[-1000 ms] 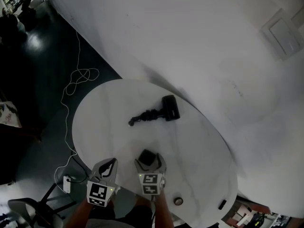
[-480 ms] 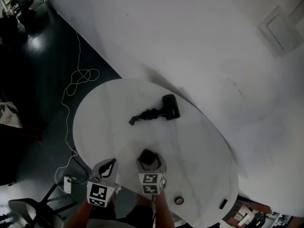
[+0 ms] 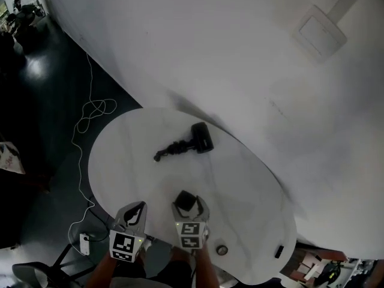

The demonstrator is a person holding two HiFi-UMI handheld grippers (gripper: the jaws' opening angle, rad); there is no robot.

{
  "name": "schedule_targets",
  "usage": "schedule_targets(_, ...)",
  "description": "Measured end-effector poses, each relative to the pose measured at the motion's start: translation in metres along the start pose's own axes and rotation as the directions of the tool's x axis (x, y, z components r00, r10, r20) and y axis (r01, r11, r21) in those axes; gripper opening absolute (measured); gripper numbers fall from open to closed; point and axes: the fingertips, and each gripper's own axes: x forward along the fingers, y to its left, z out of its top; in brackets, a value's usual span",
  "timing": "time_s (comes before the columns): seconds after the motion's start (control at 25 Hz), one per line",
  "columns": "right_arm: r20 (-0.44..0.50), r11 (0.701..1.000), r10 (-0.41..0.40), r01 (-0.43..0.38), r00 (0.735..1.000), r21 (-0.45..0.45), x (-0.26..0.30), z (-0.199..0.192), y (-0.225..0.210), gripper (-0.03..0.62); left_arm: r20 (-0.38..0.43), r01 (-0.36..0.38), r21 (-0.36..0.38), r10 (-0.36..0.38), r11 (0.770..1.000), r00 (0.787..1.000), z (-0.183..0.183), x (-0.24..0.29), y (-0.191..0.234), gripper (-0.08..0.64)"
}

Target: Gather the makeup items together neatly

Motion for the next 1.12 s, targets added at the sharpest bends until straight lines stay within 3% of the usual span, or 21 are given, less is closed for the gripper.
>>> schedule_targets(0.32,0.055,0.993,-0.103,0.099,0.993,0.059,-0.055,0.013,-0.031,0.380,0.056,0.099,0.064,-0.102,0.993,0.993,0.039,0.002,-0.039,0.011)
schedule_targets(0.56,0.076,0.969,-0.216,0.204,0.973,0.139,-0.105,0.001,-0.060,0.380,0.079,0.203,0.126,-0.214,0.971,0.974,0.060,0.003,-0.085,0.011)
schedule_targets(0.88,0.060,0.904,-0.372,0.346,0.926,0.252,-0.172,-0.039,-0.096,0.380,0.065,0.353,0.204,-0.372,0.913,0.926,0.067,0.002,-0.154,0.011)
schedule_targets(1.12,0.021,0.833,-0.477,0.445,0.879,0.328,-0.218,-0.077,-0.120,0.380,0.043,0.454,0.254,-0.478,0.854,0.877,0.069,0.001,-0.207,0.010)
